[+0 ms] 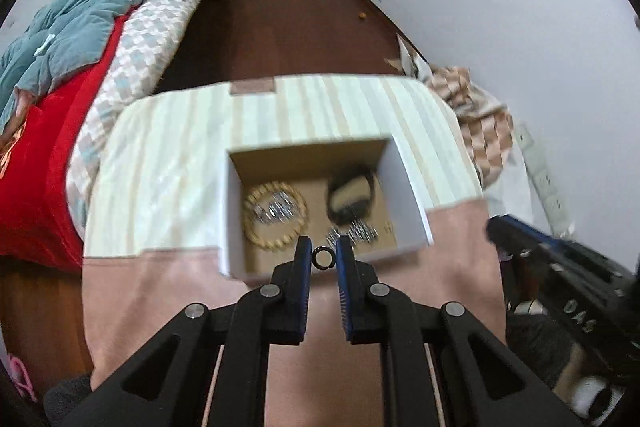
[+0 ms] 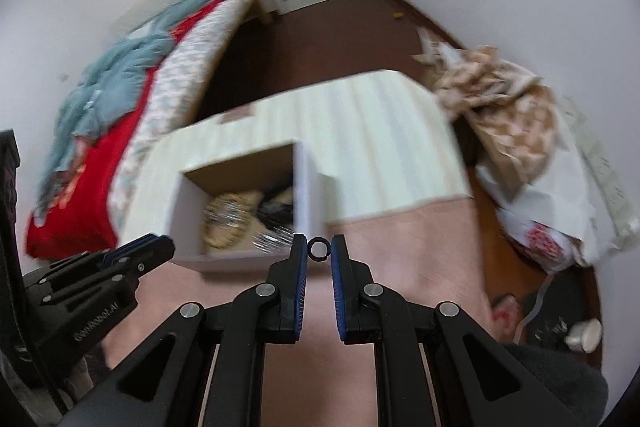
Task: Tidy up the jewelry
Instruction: 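Carry the black ring in the right tool into the white box, then open the right tool in the box and withdraw both tools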
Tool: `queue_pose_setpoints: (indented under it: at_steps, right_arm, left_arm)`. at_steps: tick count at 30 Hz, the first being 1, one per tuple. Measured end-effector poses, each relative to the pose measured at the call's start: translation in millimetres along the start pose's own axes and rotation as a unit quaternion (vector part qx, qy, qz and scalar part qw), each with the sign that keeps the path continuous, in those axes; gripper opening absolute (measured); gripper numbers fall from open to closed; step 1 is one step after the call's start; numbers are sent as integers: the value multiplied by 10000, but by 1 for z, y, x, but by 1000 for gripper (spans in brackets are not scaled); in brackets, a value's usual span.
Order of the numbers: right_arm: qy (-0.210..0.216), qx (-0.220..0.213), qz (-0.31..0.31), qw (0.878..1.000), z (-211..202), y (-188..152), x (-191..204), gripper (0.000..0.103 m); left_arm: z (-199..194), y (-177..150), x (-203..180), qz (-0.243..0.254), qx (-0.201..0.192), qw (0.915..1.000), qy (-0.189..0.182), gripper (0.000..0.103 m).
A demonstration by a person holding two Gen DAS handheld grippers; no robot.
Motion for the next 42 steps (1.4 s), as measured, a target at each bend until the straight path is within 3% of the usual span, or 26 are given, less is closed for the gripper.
queue_pose_setpoints:
  at_steps: [6, 14, 15, 17, 18, 19, 24, 26, 27, 33, 36, 42]
  right_arm:
    - [313, 500, -285, 9979, 55, 39, 43, 12]
    - [275, 1430, -386, 9886, 115, 48, 55, 14]
    - [331, 1516, -303, 9874, 116, 48, 55, 19]
    - [423, 1496, -177, 9877, 113, 51, 54, 42]
    - [452, 1437, -133, 9885, 109, 52, 53, 54]
    - [483, 1395, -90, 9890, 106, 55, 53, 55]
    - [172, 1173, -114, 9929, 88, 60, 44, 55]
    - [-168, 1058, -264, 9939, 82, 57, 38, 55]
    - [-306, 1025, -308, 9938, 81, 55, 35, 57]
    - [-885, 1023, -589, 9891, 75, 35, 23, 78]
    - [-1075, 990, -758, 9863, 72, 26, 24, 96]
    - [-1291, 872, -975, 9830, 60, 12, 34, 103]
  left_arm:
    - [28, 33, 39, -168, 231, 9995, 121, 10]
    - [62, 48, 62, -514, 727, 9960, -34, 17]
    - [62, 50, 65, -558, 733, 9957, 18, 24]
    - [58, 56, 70, -621, 602, 9962, 77, 40]
    - [56, 58, 72, -634, 553, 9964, 114, 57]
    - [52, 59, 74, -652, 482, 9966, 136, 69]
    - [41, 57, 85, -658, 327, 9967, 335, 72]
    - [38, 51, 88, -652, 309, 9965, 424, 79]
    - [37, 48, 90, -648, 316, 9963, 474, 89]
    - [34, 22, 96, -655, 378, 9946, 706, 94]
    - [29, 14, 99, -606, 327, 9938, 868, 95]
    - [11, 3, 97, -499, 174, 9927, 1081, 99]
Point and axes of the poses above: each gripper's, at about its wrist camera, not at the fingertips, and z roughly the way its jaws point, x to its left, y to its top, the point moved 10 cm from there along z, roughly the way its jaws point, and after that the axes turned 4 degrees about z, right-handed, at the moved point
